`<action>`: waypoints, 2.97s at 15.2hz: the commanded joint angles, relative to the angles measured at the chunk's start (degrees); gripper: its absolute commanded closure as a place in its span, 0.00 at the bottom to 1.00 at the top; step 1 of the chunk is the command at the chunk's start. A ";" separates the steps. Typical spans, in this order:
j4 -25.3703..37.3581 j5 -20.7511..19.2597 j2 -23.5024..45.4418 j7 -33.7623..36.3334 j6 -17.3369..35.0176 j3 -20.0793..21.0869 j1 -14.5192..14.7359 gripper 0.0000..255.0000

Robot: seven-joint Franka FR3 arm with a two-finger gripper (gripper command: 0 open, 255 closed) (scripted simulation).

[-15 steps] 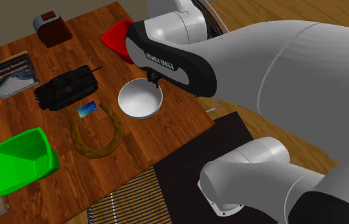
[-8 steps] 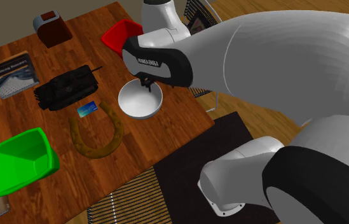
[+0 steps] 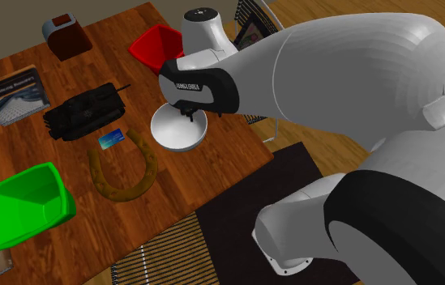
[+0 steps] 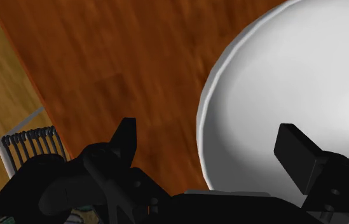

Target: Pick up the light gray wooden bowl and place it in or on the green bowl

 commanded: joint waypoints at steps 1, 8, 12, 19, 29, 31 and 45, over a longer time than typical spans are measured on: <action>-0.04 0.01 0.02 0.00 0.08 0.01 0.00 0.00; -0.03 0.01 0.02 0.00 0.06 0.00 0.00 1.00; -0.02 0.01 0.03 0.00 0.07 0.01 0.00 1.00; 1.93 -0.21 -2.44 0.31 -4.34 -0.20 -0.07 1.00; 6.79 -0.65 -6.12 0.93 -12.87 -0.64 -0.20 1.00; 7.90 -0.73 -6.67 1.06 -14.53 -0.73 -0.23 1.00; 16.89 -1.27 -8.89 1.92 -25.70 -1.31 -0.40 1.00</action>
